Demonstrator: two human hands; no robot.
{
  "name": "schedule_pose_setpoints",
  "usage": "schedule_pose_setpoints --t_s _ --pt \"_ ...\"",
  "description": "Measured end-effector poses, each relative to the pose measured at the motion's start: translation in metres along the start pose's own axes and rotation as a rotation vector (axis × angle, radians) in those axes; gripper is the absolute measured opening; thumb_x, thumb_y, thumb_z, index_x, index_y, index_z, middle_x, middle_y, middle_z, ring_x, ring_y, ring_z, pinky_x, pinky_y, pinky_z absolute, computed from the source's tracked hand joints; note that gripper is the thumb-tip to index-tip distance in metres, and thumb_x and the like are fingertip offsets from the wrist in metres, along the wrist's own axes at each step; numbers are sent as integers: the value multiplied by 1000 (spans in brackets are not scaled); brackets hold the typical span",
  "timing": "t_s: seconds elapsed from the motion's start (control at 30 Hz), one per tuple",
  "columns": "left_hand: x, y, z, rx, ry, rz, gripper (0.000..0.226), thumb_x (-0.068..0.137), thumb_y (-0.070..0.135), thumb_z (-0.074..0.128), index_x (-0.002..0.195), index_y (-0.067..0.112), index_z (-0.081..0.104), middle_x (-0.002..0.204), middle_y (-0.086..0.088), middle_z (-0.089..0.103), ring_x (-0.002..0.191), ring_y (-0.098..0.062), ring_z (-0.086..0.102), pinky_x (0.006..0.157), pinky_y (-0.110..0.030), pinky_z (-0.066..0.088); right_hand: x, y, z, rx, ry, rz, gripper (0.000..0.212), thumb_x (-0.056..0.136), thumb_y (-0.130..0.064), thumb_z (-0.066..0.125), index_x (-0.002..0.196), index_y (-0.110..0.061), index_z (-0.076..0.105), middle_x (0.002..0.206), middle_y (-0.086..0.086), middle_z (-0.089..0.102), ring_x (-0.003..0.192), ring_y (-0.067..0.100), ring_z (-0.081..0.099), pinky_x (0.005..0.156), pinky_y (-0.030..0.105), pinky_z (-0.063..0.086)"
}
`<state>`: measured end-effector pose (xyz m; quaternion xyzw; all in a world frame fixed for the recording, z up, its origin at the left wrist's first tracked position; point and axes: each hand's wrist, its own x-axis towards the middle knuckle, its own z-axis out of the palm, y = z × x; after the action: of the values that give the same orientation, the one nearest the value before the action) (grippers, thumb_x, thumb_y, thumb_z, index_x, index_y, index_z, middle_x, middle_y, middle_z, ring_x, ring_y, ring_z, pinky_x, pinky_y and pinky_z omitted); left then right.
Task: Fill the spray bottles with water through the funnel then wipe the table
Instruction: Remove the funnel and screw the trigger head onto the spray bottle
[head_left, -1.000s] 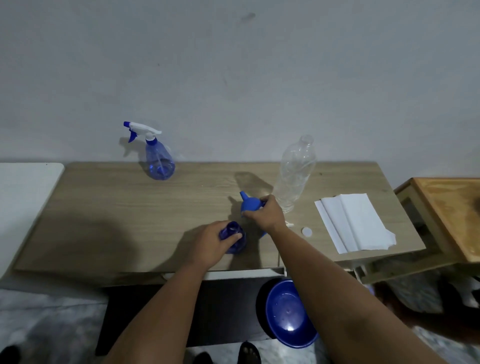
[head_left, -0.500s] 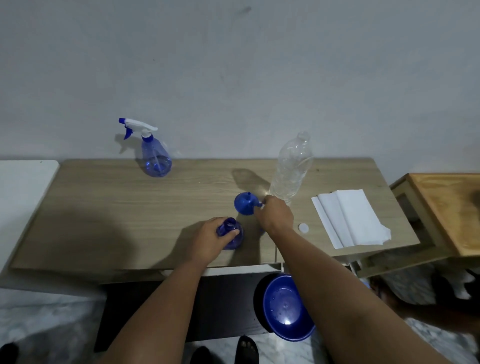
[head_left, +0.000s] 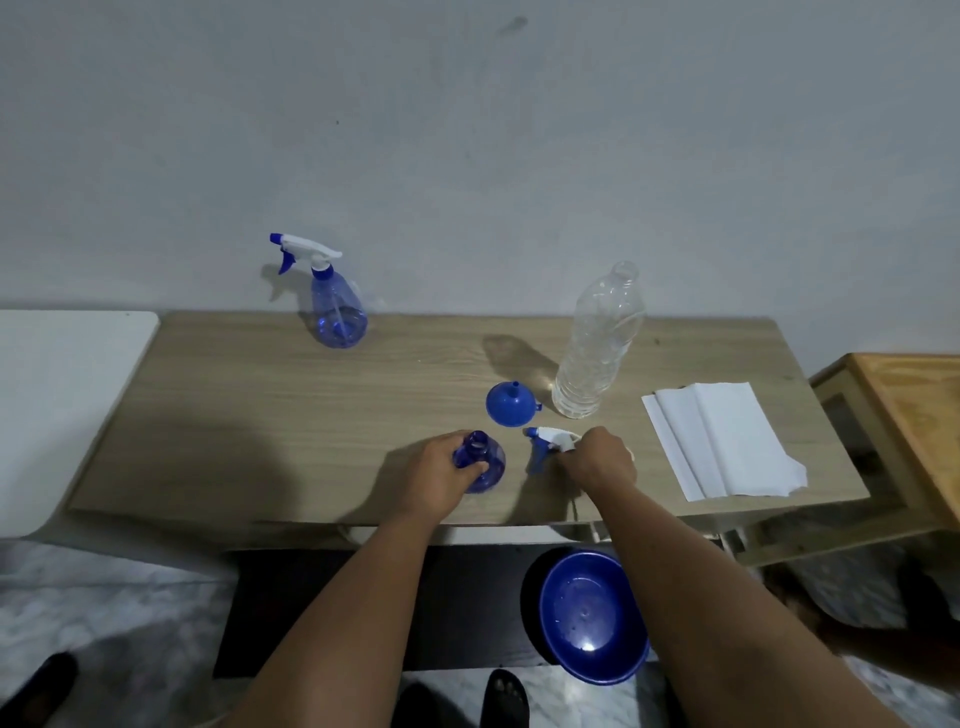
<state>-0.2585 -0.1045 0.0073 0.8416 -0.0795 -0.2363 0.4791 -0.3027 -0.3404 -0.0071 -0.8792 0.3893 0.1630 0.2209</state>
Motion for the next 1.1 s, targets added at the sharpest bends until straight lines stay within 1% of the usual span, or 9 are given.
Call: schedule_pose_setpoints --t_s 0.1,0.2,0.3,0.4,0.57,0.73,0.87,0.93,1.1 --pt "0 -1 0 -16 1 -8 41 86 9 78 124 23 69 107 4 74 102 -14 68 96 -33 54 -5 -6 -8 104 -25 -42 37 88 -48 71 93 -12 69 86 5 71 83 25 69 77 39 58" --pt "1 -6 0 -5 2 -7 42 79 20 80 119 29 71 105 6 76 100 -16 70 98 -43 55 -15 -28 -33 370 -8 -177 31 85 -36 77 75 -7 74 74 13 73 72 30 70 64 37 57" --pt "19 -33 10 -25 19 17 47 66 40 73 113 34 72 101 7 77 98 -18 71 94 -48 56 -35 -62 -64 827 -61 -337 30 91 -16 78 90 12 68 80 20 66 71 26 66 67 39 62" --pt "16 -25 10 -23 39 8 40 66 37 73 105 29 75 94 4 78 92 -20 73 89 -48 57 -61 -92 -82 1031 -72 -480 18 96 -10 74 104 6 72 90 21 72 81 24 73 77 43 64" --pt "10 -13 8 27 36 -15 22 81 22 80 102 18 75 89 -1 77 86 -20 72 85 -45 57 -81 -106 -74 1051 -30 -576 19 96 -7 74 115 -9 74 93 8 77 86 21 77 76 37 66" --pt "9 -10 5 66 58 -26 18 76 31 80 89 23 71 82 0 75 82 -23 71 80 -43 56 -74 -88 -41 907 -41 -640 20 91 -8 78 105 -22 79 97 12 78 84 32 73 86 51 60" --pt "8 -14 6 30 59 -56 17 79 25 80 72 32 66 70 0 71 70 -26 67 67 -39 52 -69 -67 -5 833 -169 -627 26 87 -1 77 112 -9 78 104 8 81 102 29 77 100 52 58" --pt "9 -19 6 10 59 -17 10 76 27 73 81 35 71 71 3 72 72 -28 69 68 -39 53 -68 -59 7 843 -196 -620 29 86 0 74 114 -7 76 105 10 81 103 32 76 100 54 58" --pt "5 -16 6 13 72 13 22 84 12 72 93 32 74 76 5 72 73 -19 65 70 -34 52 -63 -57 15 854 -219 -628 31 86 -1 73 117 -5 74 109 9 80 107 27 76 101 45 59"
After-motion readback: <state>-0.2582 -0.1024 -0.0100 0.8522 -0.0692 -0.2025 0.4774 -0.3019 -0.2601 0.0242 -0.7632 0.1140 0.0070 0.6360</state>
